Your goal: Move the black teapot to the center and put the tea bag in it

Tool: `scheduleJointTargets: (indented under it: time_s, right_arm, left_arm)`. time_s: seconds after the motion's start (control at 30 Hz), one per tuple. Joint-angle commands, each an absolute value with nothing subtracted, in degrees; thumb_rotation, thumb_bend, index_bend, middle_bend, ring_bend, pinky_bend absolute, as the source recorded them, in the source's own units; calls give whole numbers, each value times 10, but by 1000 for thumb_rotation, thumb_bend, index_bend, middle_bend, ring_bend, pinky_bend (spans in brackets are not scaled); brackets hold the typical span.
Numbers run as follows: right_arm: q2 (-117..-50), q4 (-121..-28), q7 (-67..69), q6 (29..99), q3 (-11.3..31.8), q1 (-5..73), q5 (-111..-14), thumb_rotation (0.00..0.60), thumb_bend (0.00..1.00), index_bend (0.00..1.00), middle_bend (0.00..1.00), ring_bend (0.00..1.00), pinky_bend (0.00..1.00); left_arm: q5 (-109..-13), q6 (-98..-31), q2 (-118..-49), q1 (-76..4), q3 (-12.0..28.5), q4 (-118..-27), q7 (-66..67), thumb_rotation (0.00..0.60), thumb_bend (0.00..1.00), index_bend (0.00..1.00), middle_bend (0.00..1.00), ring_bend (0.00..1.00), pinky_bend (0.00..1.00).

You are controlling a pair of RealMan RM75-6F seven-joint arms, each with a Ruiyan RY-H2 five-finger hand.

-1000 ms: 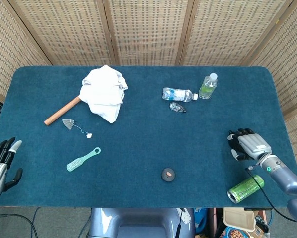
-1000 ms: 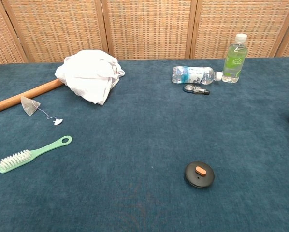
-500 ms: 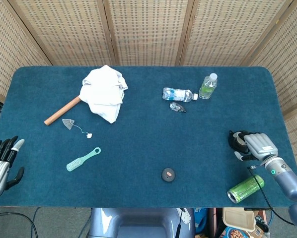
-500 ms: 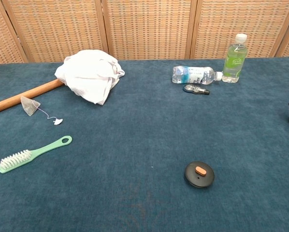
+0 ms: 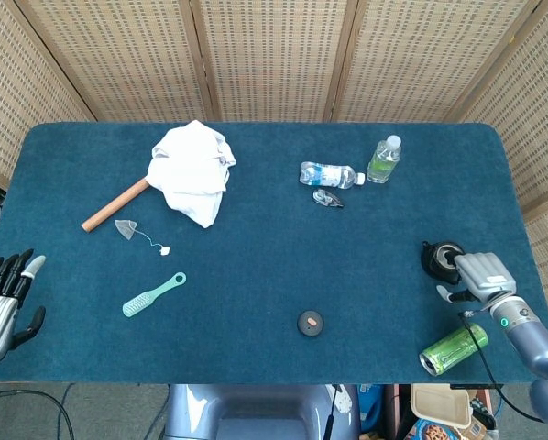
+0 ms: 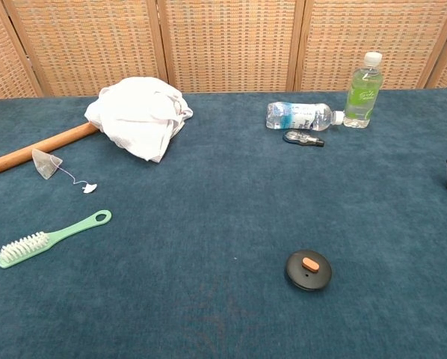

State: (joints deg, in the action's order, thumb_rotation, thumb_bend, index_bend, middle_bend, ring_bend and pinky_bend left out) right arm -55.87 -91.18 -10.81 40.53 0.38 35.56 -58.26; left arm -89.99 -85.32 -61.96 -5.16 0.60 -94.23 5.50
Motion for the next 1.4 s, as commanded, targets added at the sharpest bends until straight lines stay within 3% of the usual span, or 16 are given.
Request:
scheduleJointTargets:
  time_s: [0.03,1.07,1.4]
  right_arm:
    - [-559,-917,-124,402,0,361,-571,351,549,271,379,653,665]
    - [-585,-909,-216,359,-39,415,-470,353,549,289,383,663,668]
    - [-593,-899,-217,343,-48,430,-456,351,549,319,425,669,668]
  left_arm:
    - [-901,-851,-618,-52,4,-942,51,600,478,32,0,0,0]
    - [-890,-841,-621,-51,-1,-927,36,600,478,32,0,0,0]
    - [-886,-843,-620,-49,-2,-926,35,600,478,32,0,0,0]
